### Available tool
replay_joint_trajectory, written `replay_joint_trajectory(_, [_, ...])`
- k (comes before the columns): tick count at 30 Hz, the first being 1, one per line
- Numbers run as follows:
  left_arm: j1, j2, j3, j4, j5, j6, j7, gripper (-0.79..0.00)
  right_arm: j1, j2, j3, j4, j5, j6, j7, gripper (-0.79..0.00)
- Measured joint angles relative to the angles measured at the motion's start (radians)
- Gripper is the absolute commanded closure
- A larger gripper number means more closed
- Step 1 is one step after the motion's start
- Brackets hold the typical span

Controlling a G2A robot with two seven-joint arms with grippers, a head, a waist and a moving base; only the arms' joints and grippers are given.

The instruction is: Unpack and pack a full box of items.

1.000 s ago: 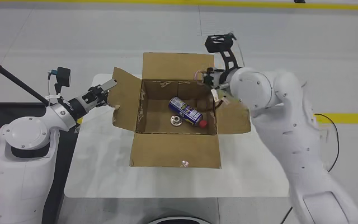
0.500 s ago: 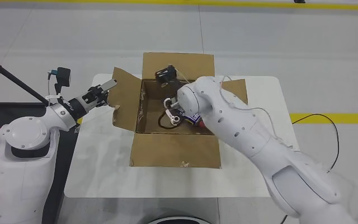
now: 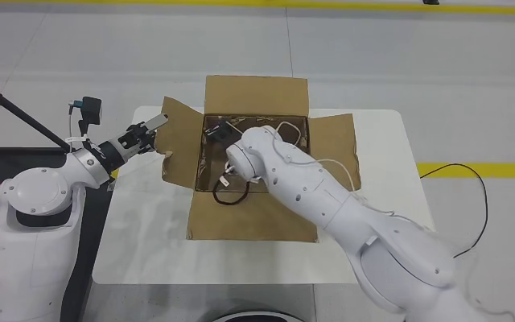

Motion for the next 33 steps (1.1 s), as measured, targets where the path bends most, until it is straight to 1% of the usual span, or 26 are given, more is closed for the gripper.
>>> replay_joint_trajectory(6, [0.0,0.0,0.0,0.0,0.0,0.0,0.0,-0.785,0.002,-0.052,-0.016,0.101,-0.006,-0.031,-0.015,0.0])
replay_joint_trajectory(9, [0.0,0.0,0.0,0.0,0.0,0.0,0.0,-0.785,0.002,-0.074,-0.015,0.15,-0.002,-0.051,-0.025,-0.08])
replay_joint_trajectory(12, [0.006,0.0,0.0,0.0,0.0,-0.003,0.015,-0.785,0.004,-0.09,-0.013,0.184,-0.001,-0.064,-0.032,-0.139])
replay_joint_trajectory(16, [0.019,0.0,-0.01,-0.001,-0.014,-0.004,0.064,-0.785,0.007,-0.111,-0.007,0.227,-0.004,-0.076,-0.041,-0.172])
replay_joint_trajectory(18, [0.022,0.002,-0.02,-0.002,-0.021,-0.005,0.075,-0.785,0.008,-0.119,-0.004,0.243,-0.005,-0.08,-0.043,-0.228])
replay_joint_trajectory(19, [0.024,0.003,-0.029,-0.004,-0.026,-0.007,0.083,-0.785,0.009,-0.124,-0.002,0.252,-0.007,-0.083,-0.044,-0.243])
replay_joint_trajectory(24, [0.038,0.007,-0.063,-0.016,-0.04,-0.015,0.108,-0.785,0.015,-0.139,0.008,0.281,-0.014,-0.091,-0.051,-0.296])
replay_joint_trajectory(25, [0.042,0.008,-0.071,-0.018,-0.039,-0.015,0.111,-0.785,0.018,-0.142,0.012,0.286,-0.016,-0.092,-0.054,-0.317])
replay_joint_trajectory(26, [0.044,0.009,-0.077,-0.018,-0.038,-0.015,0.112,-0.785,0.022,-0.143,0.015,0.289,-0.018,-0.091,-0.056,-0.363])
replay_joint_trajectory(27, [0.047,0.011,-0.084,-0.018,-0.036,-0.015,0.112,-0.785,0.026,-0.144,0.019,0.291,-0.021,-0.089,-0.057,-0.388])
replay_joint_trajectory(28, [0.05,0.013,-0.094,-0.017,-0.034,-0.015,0.112,-0.785,0.032,-0.143,0.025,0.292,-0.025,-0.087,-0.057,-0.394])
replay_joint_trajectory(30, [0.056,0.016,-0.107,-0.015,-0.028,-0.017,0.107,-0.785,0.042,-0.14,0.04,0.289,-0.022,-0.091,-0.057,-0.437])
replay_joint_trajectory(33, [0.064,0.021,-0.119,-0.009,-0.013,-0.018,0.086,-0.785,0.056,-0.124,0.075,0.268,-0.013,-0.108,-0.061,-0.477])
